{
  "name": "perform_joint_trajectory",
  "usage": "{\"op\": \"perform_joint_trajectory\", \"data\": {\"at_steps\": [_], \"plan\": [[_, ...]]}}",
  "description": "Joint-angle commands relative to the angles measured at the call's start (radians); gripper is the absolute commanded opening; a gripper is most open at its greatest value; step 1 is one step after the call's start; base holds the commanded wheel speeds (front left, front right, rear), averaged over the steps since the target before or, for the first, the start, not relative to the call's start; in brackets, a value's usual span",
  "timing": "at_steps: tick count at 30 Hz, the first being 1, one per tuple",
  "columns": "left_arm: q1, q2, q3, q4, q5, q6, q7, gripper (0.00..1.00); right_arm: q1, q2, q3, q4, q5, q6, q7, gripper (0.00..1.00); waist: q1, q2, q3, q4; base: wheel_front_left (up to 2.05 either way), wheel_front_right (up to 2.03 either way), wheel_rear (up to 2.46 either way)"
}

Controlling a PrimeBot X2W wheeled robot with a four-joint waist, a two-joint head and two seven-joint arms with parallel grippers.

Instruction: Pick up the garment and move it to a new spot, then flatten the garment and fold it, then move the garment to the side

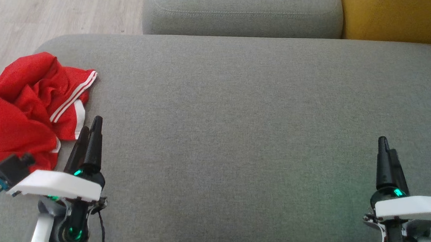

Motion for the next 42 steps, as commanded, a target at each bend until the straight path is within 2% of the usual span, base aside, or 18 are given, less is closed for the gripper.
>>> {"op": "perform_joint_trajectory", "data": {"at_steps": [1,17,42], "plan": [[-0.04,0.025,0.01,-0.047,0.037,0.004,-0.012,1.0,-0.04,-0.022,0.014,-0.044,-0.036,0.0,-0.017,1.0,0.0,0.0,0.0,0.0,0.0,0.0,0.0],[-0.023,0.063,-0.059,-0.062,0.294,0.022,-0.062,1.0,-0.017,-0.017,0.024,-0.045,-0.291,0.0,-0.05,1.0,0.0,0.0,-0.004,0.006,0.0,0.0,0.0],[-0.017,0.094,-0.12,-0.079,0.574,0.073,-0.132,1.0,0.018,0.016,0.014,-0.056,-0.63,-0.001,-0.101,1.0,0.0,0.0,-0.009,0.003,0.0,0.0,0.0]]}}
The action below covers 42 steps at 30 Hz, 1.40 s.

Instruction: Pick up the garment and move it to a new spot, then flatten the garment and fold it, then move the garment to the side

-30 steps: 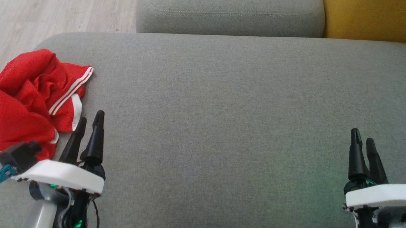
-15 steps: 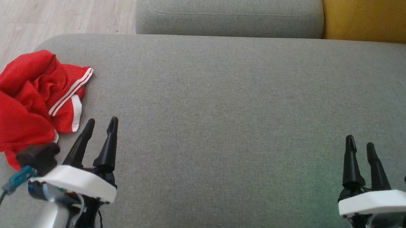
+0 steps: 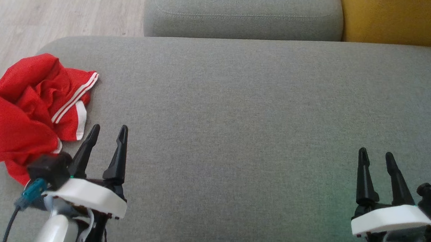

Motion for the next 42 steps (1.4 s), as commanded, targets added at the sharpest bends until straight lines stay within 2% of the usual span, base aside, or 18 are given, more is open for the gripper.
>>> {"op": "perform_joint_trajectory", "data": {"at_steps": [1,24,28,42], "plan": [[-0.038,0.022,0.019,-0.042,0.033,0.007,-0.017,1.0,-0.026,-0.007,0.015,-0.041,-0.037,-0.001,-0.016,1.0,0.0,0.0,0.0,0.001,0.0,0.0,0.0],[-0.034,0.024,0.0,-0.017,0.228,0.019,-0.081,1.0,-0.016,0.0,0.023,-0.041,-0.259,-0.001,-0.061,1.0,0.0,0.0,-0.001,0.005,0.0,0.0,0.0],[-0.032,0.022,0.001,-0.012,0.257,0.02,-0.092,1.0,-0.015,0.0,0.015,-0.04,-0.267,-0.001,-0.071,1.0,0.0,0.0,0.001,0.006,0.0,0.0,0.0],[-0.034,0.016,0.012,0.02,0.239,0.022,-0.093,1.0,-0.02,0.001,0.014,-0.022,-0.231,-0.001,-0.076,1.0,0.0,0.0,0.0,0.005,0.0,0.0,0.0]]}}
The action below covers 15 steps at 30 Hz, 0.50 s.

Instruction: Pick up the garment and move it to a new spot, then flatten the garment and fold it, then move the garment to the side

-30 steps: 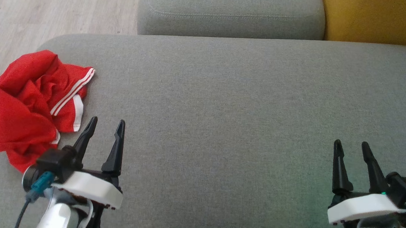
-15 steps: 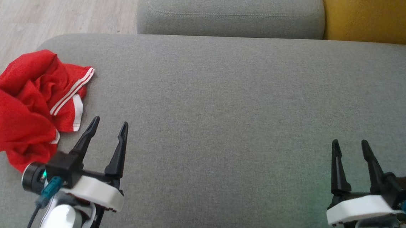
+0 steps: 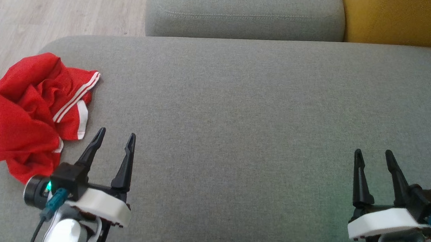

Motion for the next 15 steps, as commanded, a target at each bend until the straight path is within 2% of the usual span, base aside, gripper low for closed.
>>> {"op": "perform_joint_trajectory", "data": {"at_steps": [1,8,15], "plan": [[-0.034,0.01,0.036,-0.026,-0.004,0.005,-0.012,1.0,-0.021,-0.005,0.025,-0.03,0.006,-0.001,-0.011,1.0,0.0,0.0,-0.001,0.0,0.0,0.0,0.0],[-0.04,0.012,0.038,-0.019,-0.007,0.007,-0.012,1.0,-0.023,-0.005,0.03,-0.032,-0.005,-0.001,-0.014,1.0,0.0,0.0,0.0,0.012,0.0,0.0,0.0],[-0.052,0.014,0.051,-0.017,-0.015,0.016,-0.012,1.0,-0.021,-0.005,0.059,-0.057,0.003,-0.001,-0.009,1.0,0.0,0.0,0.009,0.073,0.0,0.0,0.0]]}}
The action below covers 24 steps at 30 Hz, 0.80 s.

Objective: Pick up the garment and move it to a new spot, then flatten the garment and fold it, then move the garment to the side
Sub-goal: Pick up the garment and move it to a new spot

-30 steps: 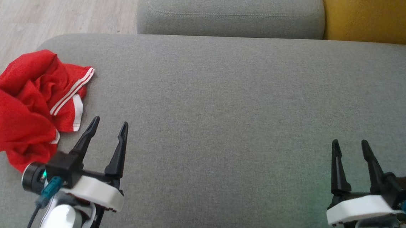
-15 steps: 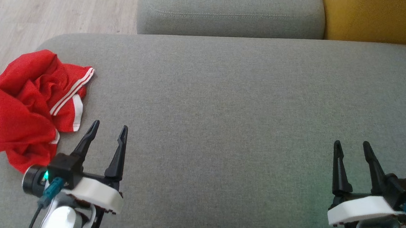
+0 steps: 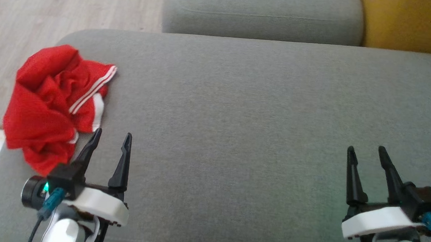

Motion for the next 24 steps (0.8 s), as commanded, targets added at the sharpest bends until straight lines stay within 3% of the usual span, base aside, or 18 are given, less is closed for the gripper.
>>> {"op": "perform_joint_trajectory", "data": {"at_steps": [1,14,24], "plan": [[-0.054,0.014,0.047,-0.03,-0.006,0.007,-0.012,1.0,-0.021,-0.005,0.039,-0.05,0.002,-0.001,-0.004,1.0,0.0,0.0,0.006,0.04,0.0,0.0,0.0],[-0.073,0.022,0.118,-0.073,-0.023,0.029,-0.012,1.0,-0.036,-0.005,0.119,-0.139,0.04,-0.001,0.034,1.0,0.0,0.0,0.041,0.241,0.0,0.0,0.0],[-0.059,0.018,0.154,-0.078,-0.026,0.036,-0.012,1.0,-0.038,-0.005,0.142,-0.181,0.04,-0.001,0.059,1.0,0.0,0.0,0.048,0.308,0.0,0.0,0.0]]}}
